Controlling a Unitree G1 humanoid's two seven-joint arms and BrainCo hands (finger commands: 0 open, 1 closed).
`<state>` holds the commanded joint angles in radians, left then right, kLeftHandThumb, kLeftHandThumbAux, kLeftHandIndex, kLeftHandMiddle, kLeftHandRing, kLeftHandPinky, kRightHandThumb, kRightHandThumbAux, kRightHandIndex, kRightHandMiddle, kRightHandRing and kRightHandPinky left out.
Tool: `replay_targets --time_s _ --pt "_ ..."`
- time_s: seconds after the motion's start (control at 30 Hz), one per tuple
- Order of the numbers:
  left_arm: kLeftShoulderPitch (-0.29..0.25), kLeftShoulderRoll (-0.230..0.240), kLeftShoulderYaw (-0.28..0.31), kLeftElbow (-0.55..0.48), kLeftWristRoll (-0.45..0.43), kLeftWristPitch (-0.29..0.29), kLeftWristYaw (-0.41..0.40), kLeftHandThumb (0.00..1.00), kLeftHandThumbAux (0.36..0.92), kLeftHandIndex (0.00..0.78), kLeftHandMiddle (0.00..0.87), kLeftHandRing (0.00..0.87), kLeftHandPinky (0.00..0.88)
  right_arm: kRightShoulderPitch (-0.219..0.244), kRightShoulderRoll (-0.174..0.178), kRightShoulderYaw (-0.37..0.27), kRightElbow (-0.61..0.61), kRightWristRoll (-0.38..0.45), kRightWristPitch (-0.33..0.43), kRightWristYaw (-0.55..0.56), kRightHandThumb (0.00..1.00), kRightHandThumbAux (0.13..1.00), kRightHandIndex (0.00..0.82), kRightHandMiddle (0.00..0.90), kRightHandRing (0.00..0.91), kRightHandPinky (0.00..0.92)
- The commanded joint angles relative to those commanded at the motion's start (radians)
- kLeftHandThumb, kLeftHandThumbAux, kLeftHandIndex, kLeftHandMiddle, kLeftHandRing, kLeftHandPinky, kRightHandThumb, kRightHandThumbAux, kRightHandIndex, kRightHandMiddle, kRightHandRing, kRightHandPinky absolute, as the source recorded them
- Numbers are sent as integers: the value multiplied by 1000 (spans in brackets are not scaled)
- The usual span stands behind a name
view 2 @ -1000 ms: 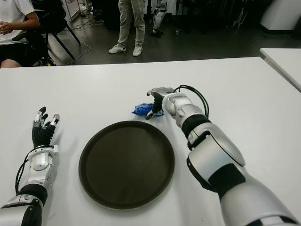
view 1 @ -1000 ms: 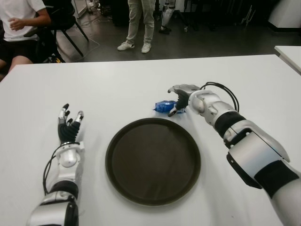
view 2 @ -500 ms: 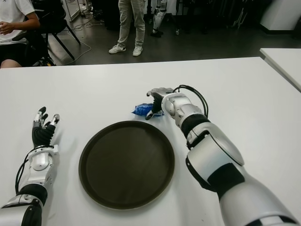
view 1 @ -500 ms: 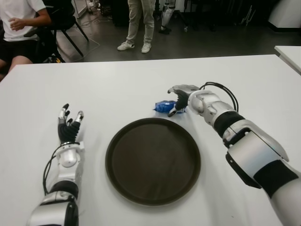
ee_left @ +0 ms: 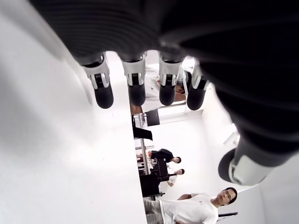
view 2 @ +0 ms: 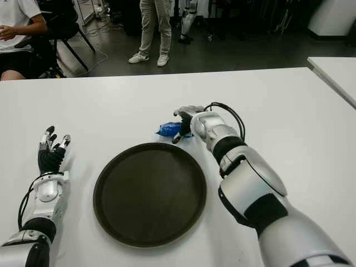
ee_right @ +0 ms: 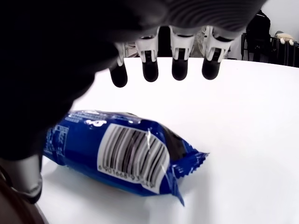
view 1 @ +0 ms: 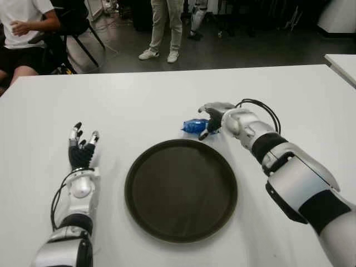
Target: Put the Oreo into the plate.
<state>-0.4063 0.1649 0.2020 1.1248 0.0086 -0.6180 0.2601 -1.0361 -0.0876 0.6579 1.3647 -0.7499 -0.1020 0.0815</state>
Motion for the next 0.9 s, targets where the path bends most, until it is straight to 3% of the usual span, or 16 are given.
replay_targets --time_s 0.9 --pt "4 -5 8 -11 -8 5 -5 328 595 18 21 0 0 43 5 -13 10 6 18 18 0 571 0 0 0 0"
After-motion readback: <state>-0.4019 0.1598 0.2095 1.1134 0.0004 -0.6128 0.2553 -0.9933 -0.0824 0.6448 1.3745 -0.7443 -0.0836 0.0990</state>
